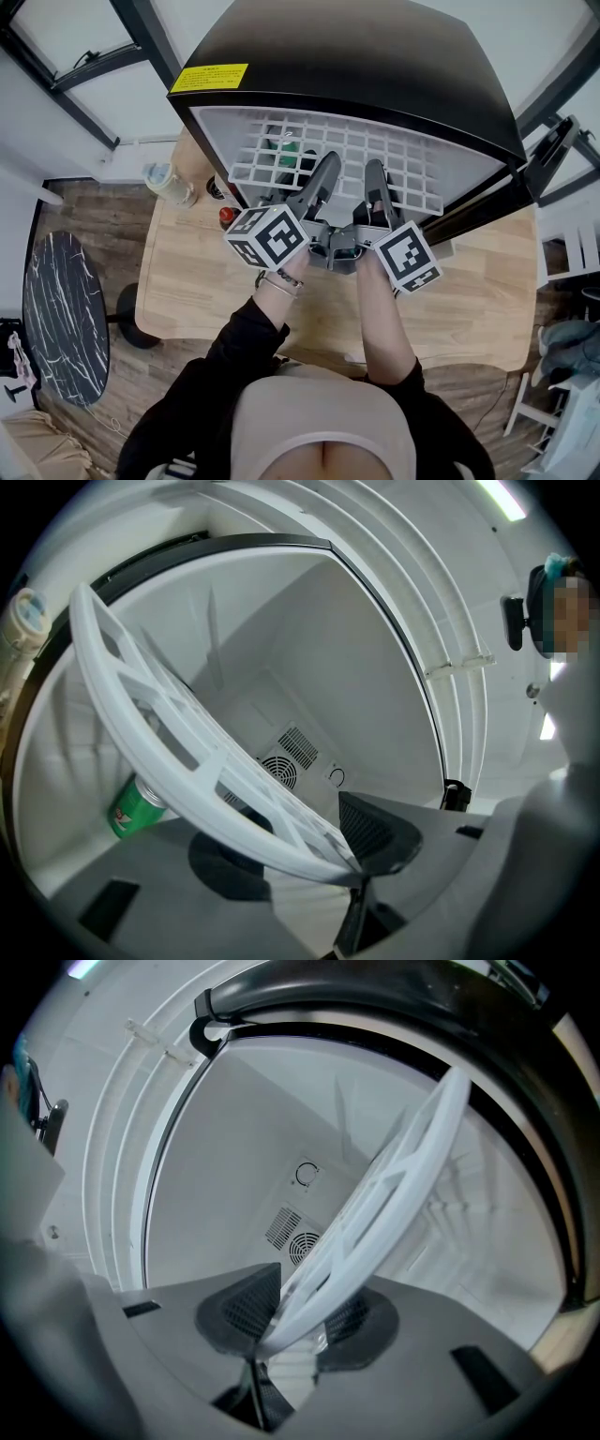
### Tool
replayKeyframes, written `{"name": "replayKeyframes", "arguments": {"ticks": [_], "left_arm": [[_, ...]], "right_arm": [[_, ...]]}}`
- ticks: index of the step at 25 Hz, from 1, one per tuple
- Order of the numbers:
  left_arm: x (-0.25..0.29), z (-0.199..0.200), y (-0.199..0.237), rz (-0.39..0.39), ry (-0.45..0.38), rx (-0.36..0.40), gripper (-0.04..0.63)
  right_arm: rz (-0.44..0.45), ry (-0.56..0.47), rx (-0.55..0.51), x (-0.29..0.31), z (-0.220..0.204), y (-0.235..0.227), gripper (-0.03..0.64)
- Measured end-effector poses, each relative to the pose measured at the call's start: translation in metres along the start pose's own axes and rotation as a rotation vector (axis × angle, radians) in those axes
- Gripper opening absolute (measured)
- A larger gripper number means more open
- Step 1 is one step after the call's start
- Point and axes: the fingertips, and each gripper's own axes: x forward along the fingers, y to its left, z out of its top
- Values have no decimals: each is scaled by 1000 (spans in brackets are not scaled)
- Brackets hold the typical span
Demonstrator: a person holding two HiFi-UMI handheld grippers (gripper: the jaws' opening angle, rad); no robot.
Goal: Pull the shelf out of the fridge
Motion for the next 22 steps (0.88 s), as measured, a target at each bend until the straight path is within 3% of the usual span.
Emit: {"name": "replayKeyframes", "arguments": {"ticks": [22], "left_arm": [[-9,-2,-3,7,7,-8,218]], "right_arm": [[-7,4,-5,-10,-2,2,132]]}}
